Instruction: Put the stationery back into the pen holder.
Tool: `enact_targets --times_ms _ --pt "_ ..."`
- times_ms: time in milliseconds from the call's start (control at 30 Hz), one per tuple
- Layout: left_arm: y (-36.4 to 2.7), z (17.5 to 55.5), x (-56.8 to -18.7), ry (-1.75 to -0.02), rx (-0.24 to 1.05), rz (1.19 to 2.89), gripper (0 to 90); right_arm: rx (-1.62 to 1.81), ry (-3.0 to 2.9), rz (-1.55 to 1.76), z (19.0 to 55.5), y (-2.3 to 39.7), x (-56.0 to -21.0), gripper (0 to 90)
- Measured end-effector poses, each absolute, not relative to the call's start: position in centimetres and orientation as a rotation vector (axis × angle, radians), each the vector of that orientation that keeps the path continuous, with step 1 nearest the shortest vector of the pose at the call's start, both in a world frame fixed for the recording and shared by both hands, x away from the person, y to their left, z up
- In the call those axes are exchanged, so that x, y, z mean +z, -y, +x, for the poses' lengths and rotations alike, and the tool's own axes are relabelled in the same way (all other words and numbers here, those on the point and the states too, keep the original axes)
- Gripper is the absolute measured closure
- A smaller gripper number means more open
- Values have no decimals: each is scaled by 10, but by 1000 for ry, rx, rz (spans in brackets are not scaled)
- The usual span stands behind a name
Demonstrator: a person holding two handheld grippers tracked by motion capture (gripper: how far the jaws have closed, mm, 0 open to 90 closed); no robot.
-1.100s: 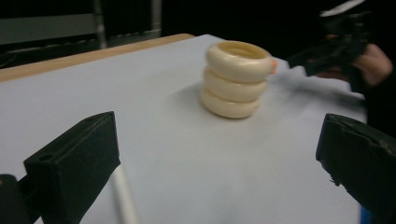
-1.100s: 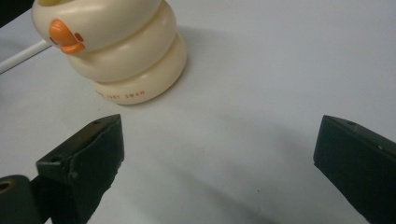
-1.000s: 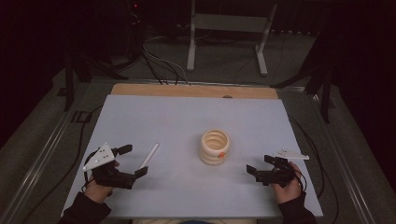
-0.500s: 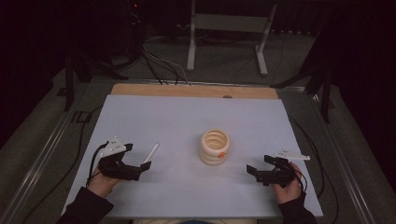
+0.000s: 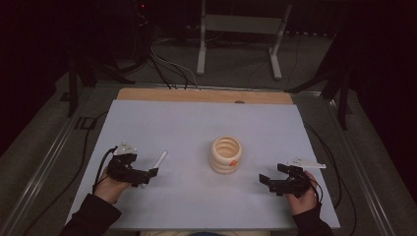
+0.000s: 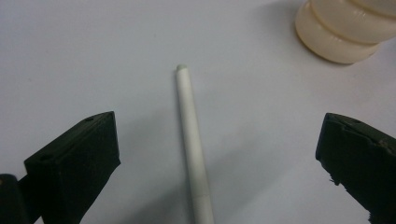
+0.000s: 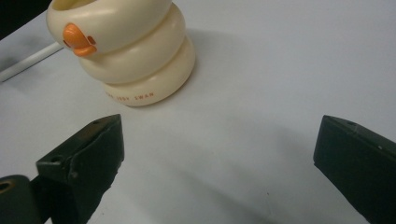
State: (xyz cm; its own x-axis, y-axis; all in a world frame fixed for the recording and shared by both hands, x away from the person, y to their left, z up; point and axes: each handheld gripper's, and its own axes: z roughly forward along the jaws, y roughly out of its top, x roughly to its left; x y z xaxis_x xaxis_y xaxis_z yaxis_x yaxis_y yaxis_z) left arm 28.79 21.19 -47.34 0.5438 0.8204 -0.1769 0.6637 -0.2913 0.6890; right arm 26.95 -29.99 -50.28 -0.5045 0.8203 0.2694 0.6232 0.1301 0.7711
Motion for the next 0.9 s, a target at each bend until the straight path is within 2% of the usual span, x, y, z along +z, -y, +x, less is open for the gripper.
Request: enact_targets --times_ms 433,800,900 --pt "-207 302 -484 -1309 135 2168 4 1319 -2187 1434 270 300 -504 16" --pt "-209 312 -487 -1367 103 2323 76 1317 -2193 1442 270 300 -504 16" --pt "-207 313 -483 -1354 107 2369 142 1315 -2195 1444 270 300 -504 16"
